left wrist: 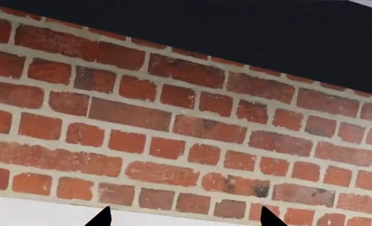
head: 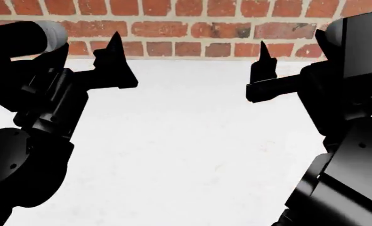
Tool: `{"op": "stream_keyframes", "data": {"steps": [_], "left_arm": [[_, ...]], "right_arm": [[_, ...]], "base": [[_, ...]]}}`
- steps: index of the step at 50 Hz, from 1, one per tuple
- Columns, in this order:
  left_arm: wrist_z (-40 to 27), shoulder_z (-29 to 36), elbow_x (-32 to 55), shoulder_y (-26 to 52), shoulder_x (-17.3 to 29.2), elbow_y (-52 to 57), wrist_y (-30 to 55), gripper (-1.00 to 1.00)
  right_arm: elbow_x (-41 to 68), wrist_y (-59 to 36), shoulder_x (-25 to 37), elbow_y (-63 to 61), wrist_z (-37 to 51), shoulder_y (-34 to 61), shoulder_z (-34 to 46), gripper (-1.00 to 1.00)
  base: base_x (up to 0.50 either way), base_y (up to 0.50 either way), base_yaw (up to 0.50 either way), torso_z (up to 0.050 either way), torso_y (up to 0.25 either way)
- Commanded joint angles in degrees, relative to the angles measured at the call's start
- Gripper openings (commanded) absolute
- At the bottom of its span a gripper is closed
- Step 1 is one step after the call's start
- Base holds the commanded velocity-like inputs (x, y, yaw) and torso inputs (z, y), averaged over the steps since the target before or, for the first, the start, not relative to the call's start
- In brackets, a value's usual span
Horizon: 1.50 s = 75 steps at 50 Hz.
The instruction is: Pick and place the shaker into the drawer. Then close the cabinet.
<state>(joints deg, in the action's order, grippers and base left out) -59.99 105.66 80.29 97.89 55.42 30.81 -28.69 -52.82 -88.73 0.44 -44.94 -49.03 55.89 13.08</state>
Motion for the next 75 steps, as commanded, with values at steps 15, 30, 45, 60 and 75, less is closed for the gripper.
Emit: {"op": "stream_keyframes", "data": {"steps": [15, 30, 45, 60, 75], "left_arm": [[0.15, -0.2, -1.47, -3.55, -1.88, -1.84, -3.09, 1.0], [0.44, -0.44, -1.54, -4.46, -2.07, -2.1, -3.02, 1.0], [0.53, -0.81, -1.73, -5.11, -2.16, -2.12, -2.9, 1.0], [0.08, -1.22, -1.96, -5.29, -1.67, -1.23, -2.47, 1.0], [-0.3, -1.58, -2.38, -5.64, -0.93, -0.6, -2.2, 1.0]], "right_arm": [[15.79, -1.26, -0.43, -3.74, 8.17, -5.16, -3.37, 1.0], [16.93, -1.26, -0.42, -3.82, 9.2, -5.42, -4.04, 1.0], [16.95, -1.26, -0.42, -3.88, 9.14, -5.42, -3.7, 1.0], [16.43, -1.25, -0.42, -4.42, 9.07, -5.18, -3.14, 1.0], [19.24, -1.26, -0.43, -5.09, 13.01, -5.25, -4.94, 1.0]], "base": [[0.0, -0.5, 0.0, 0.0, 0.0], [0.01, -0.5, 0.0, 0.0, 0.0], [0.01, -0.5, 0.0, 0.0, 0.0], [0.09, -0.5, 0.0, 0.0, 0.0], [0.23, -0.27, 0.0, 0.0, 0.0]]}}
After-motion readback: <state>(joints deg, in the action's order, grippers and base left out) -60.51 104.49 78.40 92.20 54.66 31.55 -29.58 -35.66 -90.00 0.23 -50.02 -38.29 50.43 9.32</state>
